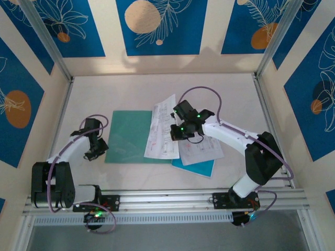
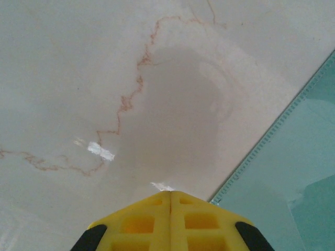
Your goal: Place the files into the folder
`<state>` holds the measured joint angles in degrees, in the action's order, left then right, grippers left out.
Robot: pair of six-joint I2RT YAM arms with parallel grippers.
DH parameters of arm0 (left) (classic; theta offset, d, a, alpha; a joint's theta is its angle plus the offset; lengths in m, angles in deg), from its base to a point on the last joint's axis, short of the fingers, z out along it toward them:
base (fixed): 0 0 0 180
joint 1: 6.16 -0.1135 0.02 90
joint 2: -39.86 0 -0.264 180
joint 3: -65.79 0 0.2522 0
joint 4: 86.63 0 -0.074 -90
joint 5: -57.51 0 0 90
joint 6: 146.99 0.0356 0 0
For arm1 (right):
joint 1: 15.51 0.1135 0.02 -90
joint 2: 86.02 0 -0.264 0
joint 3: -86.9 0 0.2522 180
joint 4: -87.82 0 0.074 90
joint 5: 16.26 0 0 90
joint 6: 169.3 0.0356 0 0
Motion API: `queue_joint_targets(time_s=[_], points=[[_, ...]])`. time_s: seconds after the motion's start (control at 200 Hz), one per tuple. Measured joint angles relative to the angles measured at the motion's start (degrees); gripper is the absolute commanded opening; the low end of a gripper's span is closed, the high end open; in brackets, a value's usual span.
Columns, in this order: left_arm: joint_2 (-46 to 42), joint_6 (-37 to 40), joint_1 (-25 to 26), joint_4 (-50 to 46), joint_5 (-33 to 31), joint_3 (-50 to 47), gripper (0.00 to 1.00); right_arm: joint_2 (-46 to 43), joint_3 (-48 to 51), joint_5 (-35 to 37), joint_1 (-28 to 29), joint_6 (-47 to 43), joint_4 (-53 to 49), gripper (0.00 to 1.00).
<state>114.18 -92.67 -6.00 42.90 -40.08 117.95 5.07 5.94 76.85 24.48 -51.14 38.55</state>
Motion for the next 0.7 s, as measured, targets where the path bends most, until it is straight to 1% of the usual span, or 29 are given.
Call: queue_joint_targets(time_s=[0.125,0.38,0.505,0.7], points=[[0.0,0.02,-0.07,0.52,0.22,-0.66,0.0,0.11,-0.2,0.09,0.92,0.46,0.07,0.0],[0.04,0.22,-0.07,0.52,0.61,-1.07,0.0,1.11,-0.2,-0.87,1.05,1.66,1.36,0.0],[0.09,0.24,-0.07,0.52,0.81,-1.07,0.0,1.6,-0.17,-2.64,0.63,2.16,2.73,0.0],[0.57,0.85,-0.17,0.48,1.16,-1.09,0.0,2.25,0.9,-7.3,-1.29,2.38,7.3,0.0]])
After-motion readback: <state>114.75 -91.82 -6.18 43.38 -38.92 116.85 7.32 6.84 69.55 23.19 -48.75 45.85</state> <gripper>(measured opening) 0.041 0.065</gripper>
